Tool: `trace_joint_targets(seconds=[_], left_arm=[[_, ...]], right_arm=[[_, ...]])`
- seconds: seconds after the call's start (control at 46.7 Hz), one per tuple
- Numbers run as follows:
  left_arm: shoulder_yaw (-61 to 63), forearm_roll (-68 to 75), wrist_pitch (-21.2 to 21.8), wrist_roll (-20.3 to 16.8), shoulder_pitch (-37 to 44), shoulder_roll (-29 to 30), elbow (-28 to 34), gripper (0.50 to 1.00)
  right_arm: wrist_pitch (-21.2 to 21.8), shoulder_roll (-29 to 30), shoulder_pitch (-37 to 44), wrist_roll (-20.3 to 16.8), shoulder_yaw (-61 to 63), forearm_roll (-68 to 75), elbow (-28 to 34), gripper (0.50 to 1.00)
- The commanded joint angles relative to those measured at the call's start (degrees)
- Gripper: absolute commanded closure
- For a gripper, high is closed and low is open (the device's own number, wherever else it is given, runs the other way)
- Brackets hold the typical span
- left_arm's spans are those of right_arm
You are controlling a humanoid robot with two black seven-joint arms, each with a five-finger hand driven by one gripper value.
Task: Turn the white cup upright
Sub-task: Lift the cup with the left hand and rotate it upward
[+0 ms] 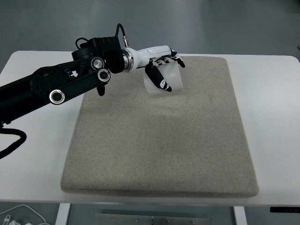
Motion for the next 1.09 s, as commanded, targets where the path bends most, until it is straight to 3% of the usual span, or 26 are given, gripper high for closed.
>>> trace_joint_targets(seconds=[0.0, 0.492, 1.07], left_arm=[[-2.45, -5.13, 0.45, -1.31, 1.03, 0.04, 1.09, 0.909], [-15.03, -11.82, 0.80, -13.26, 8.50, -0.92, 5.84, 0.913], [-15.20, -12.26, 3.35, -35.85, 15.36, -3.38, 12.43, 0.911]], right_arm=[[0.00, 0.00, 0.00, -0.01, 0.00, 0.02, 0.00, 0.572], [0.00, 0.00, 0.00, -0.01, 0.00, 0.02, 0.00, 0.572], [0.00, 0.00, 0.00, -0.01, 0.00, 0.02, 0.00, 0.570]])
